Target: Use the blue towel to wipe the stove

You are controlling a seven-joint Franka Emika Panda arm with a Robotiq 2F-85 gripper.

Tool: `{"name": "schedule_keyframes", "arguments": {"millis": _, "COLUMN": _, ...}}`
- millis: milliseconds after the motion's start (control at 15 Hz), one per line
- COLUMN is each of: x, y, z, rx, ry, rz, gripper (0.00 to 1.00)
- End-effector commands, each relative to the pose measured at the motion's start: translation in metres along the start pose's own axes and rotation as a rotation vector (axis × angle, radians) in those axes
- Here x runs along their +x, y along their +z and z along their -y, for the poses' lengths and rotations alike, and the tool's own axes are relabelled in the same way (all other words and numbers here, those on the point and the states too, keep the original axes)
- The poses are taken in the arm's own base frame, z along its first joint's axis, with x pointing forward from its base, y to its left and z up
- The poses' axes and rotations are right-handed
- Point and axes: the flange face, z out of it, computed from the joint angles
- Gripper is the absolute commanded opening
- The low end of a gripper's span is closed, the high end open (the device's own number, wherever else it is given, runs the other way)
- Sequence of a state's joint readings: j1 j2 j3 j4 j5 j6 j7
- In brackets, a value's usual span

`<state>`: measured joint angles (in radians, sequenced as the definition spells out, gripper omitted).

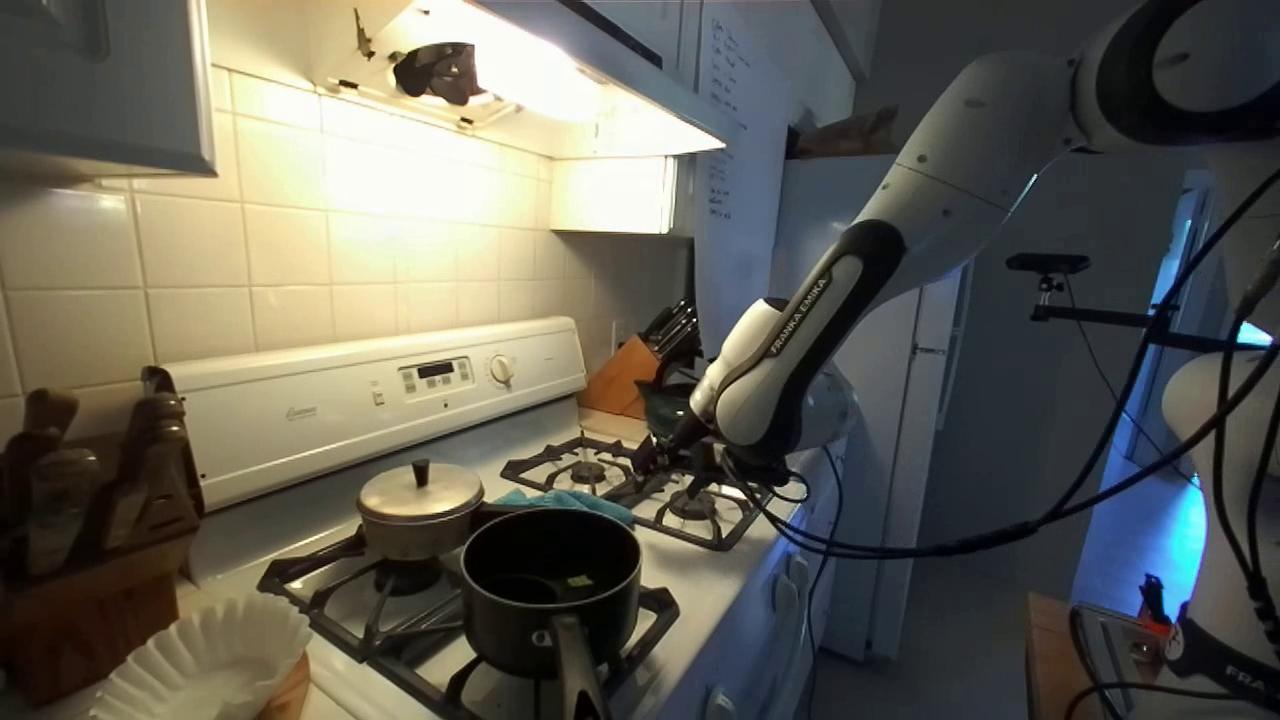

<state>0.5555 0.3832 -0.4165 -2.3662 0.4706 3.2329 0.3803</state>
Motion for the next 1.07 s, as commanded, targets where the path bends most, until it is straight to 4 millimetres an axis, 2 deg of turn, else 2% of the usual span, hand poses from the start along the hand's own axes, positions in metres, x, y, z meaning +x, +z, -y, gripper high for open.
{"name": "schedule_keyframes", "arguments": {"millis": 0, "x": 0.021, "y": 0.006, "z": 0.052, "rx": 0.020, "ry": 0.105, "rz": -0.062, "gripper": 1.00}}
{"name": "schedule_keyframes", "arguments": {"millis": 133, "x": 0.032, "y": 0.003, "z": 0.079, "rx": 0.039, "ry": 0.127, "rz": -0.080, "gripper": 1.00}}
{"name": "schedule_keyframes", "arguments": {"millis": 267, "x": 0.038, "y": 0.009, "z": 0.095, "rx": 0.026, "ry": 0.153, "rz": -0.049, "gripper": 1.00}}
{"name": "schedule_keyframes", "arguments": {"millis": 600, "x": 0.046, "y": 0.033, "z": 0.099, "rx": -0.065, "ry": 0.194, "rz": 0.136, "gripper": 1.00}}
{"name": "schedule_keyframes", "arguments": {"millis": 800, "x": 0.049, "y": 0.048, "z": 0.107, "rx": -0.024, "ry": 0.227, "rz": 0.171, "gripper": 1.00}}
{"name": "schedule_keyframes", "arguments": {"millis": 1000, "x": 0.052, "y": 0.068, "z": 0.105, "rx": -0.038, "ry": 0.235, "rz": 0.196, "gripper": 1.00}}
